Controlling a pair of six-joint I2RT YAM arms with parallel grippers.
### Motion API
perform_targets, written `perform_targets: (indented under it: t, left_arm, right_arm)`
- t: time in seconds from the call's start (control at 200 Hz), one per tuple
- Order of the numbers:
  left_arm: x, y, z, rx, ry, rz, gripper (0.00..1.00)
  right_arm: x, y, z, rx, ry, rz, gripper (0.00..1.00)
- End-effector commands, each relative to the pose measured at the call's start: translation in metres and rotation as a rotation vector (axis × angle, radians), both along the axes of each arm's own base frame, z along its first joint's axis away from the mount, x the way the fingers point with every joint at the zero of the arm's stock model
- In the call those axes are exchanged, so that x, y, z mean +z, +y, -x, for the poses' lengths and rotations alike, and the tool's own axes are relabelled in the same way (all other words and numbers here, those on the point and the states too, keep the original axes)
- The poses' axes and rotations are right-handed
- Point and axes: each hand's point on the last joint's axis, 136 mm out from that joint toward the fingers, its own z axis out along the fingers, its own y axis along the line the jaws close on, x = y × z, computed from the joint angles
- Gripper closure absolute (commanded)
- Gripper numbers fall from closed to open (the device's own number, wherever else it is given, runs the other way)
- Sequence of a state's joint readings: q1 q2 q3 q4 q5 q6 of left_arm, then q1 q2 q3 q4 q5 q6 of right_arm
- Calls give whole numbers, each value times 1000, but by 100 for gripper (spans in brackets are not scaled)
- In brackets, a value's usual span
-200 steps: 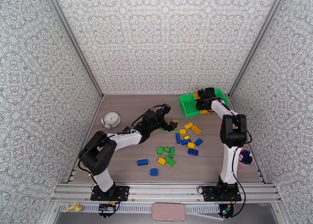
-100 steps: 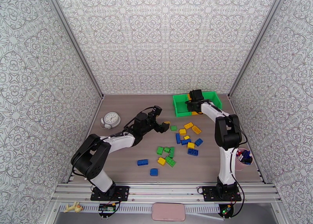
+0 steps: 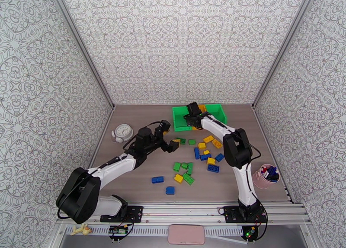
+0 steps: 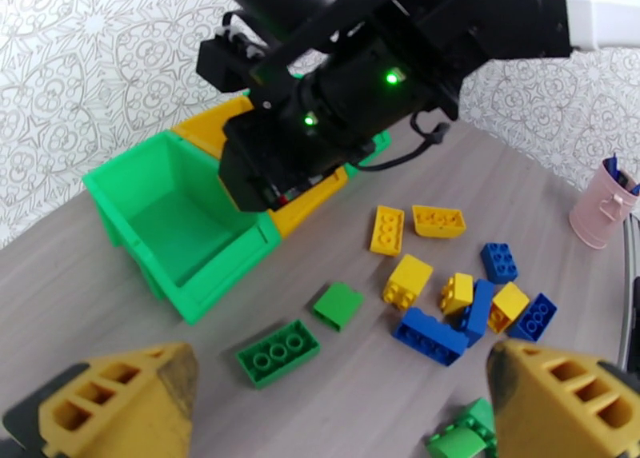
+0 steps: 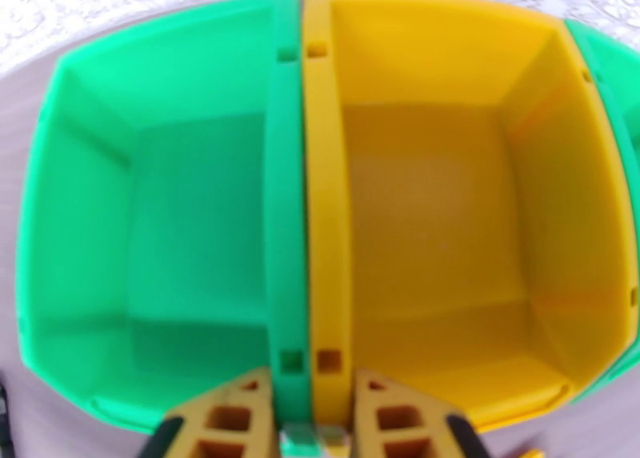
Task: Sort the legos into containers by color
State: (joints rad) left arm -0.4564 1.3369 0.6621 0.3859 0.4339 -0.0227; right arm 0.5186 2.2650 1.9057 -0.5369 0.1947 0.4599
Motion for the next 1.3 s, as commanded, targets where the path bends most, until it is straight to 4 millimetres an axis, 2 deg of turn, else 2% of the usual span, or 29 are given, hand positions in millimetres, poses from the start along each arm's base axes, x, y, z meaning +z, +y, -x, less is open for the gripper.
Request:
perform_targets:
  t: [0.0, 0.1, 0.255, 0.36, 0.47, 0.645, 0.75, 0.895, 1.085, 1.295]
  left_arm:
    - [-6, 13, 14, -16, 23, -14, 0]
    - [-10, 26, 22, -9, 25, -25, 0]
    - [-17, 39, 31, -7, 34, -29, 0]
    - [-20, 40, 31, -12, 34, -25, 0]
    - [-21, 34, 29, -43, 39, -15, 0]
    - [-17, 13, 28, -119, 21, -33, 0]
    - [-20, -2, 29, -168, 17, -56, 0]
    - [-15, -25, 31, -235, -15, -91, 0]
    - [-15, -51, 37, -327, -14, -102, 0]
    - [-5, -77, 42, -425, -13, -92, 0]
  right_arm:
    - [0, 18, -4, -91, 18, -76, 79]
    - [-3, 39, -4, -82, 36, -104, 78]
    - [-3, 51, -5, -88, 45, -127, 75]
    - [7, 58, -4, -29, 35, -139, 64]
    - [22, 54, 2, 24, 12, -103, 48]
    - [47, 38, 23, 137, -48, -65, 34]
    - [56, 17, 41, 188, -67, -68, 24]
    - [56, -28, 66, 200, -44, -114, 13]
    - [48, -90, 99, 206, 6, -8, 10]
    - [27, -133, 132, 334, 141, 182, 9]
